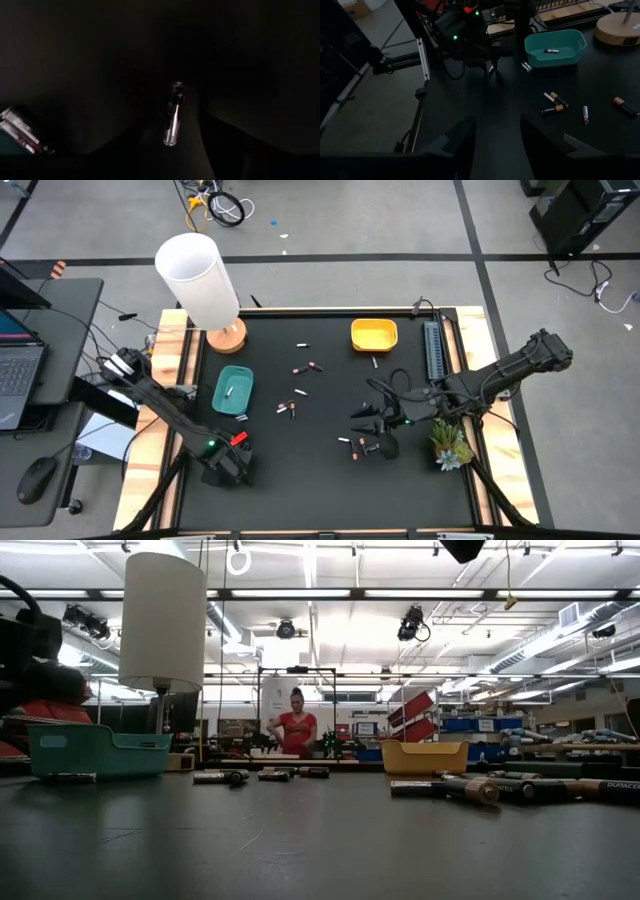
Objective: Sort batteries
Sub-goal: Put the silver battery into the green bin
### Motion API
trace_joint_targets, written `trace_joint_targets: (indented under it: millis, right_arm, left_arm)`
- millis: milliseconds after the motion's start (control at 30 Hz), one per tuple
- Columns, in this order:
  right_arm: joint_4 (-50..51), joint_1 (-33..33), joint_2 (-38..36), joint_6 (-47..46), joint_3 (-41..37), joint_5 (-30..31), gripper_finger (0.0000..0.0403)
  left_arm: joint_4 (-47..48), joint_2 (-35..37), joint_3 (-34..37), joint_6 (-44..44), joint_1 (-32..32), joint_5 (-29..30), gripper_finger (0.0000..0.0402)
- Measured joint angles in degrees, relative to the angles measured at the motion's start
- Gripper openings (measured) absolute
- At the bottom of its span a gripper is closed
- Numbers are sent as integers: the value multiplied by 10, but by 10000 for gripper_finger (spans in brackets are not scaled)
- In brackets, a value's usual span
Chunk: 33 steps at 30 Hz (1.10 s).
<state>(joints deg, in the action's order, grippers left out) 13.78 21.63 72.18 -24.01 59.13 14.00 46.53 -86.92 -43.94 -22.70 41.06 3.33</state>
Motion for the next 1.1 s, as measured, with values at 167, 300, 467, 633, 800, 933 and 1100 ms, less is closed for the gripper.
trace_joint_targets:
  millis: [167,300,467,633,800,933,1100]
  right_arm:
    - [0,0,0,-3,0,0,164]
    - [0,0,0,-3,0,-1,164]
    - [0,0,0,-4,0,-1,164]
    - [-5,0,0,-4,0,-1,164]
    - [-4,0,0,-4,0,-1,164]
    - [-4,0,0,-4,0,-1,164]
    - [-4,0,0,-3,-1,-1,164]
  left_arm:
    - [-8,-7,-1,15,-9,-2,159]
    - [-15,-7,0,17,-13,-3,157]
    - [-22,-7,1,18,-13,-3,151]
    - [-48,-6,17,16,-13,-13,110]
    - [-59,-5,26,0,-13,-16,53]
    - [-61,-5,26,-6,-13,-10,31]
    - [-65,-6,26,-43,-12,12,31]
